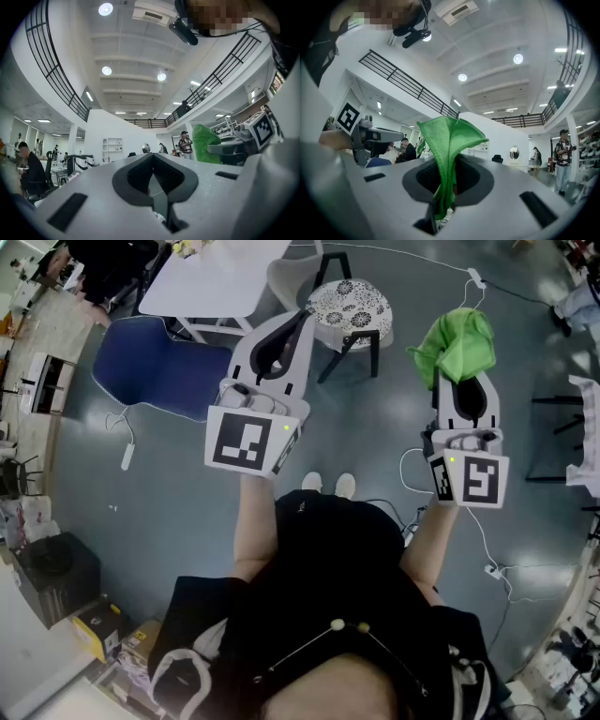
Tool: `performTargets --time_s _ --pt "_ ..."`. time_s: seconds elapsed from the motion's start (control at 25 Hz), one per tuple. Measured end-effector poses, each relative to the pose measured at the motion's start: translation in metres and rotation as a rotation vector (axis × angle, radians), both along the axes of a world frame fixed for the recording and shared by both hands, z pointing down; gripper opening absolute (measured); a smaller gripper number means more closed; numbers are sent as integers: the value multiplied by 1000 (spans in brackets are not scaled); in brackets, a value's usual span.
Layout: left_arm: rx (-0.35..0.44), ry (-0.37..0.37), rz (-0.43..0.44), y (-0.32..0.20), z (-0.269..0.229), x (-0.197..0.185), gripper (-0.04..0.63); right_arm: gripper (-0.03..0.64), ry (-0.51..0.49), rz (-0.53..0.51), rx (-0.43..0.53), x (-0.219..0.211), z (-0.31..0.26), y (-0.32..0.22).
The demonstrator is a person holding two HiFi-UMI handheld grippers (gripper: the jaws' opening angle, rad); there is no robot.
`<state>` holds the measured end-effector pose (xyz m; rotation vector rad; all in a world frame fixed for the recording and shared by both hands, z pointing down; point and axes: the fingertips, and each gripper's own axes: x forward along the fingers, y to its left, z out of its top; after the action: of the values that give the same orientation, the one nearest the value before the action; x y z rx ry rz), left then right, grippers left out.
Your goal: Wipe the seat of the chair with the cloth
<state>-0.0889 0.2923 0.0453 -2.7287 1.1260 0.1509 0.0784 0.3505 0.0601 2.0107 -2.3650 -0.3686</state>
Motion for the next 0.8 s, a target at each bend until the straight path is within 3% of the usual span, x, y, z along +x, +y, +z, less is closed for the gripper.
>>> performTargets --time_s 0.8 --pt "-24 -2 -21 9 7 22 5 52 36 6 -30 21 11 7"
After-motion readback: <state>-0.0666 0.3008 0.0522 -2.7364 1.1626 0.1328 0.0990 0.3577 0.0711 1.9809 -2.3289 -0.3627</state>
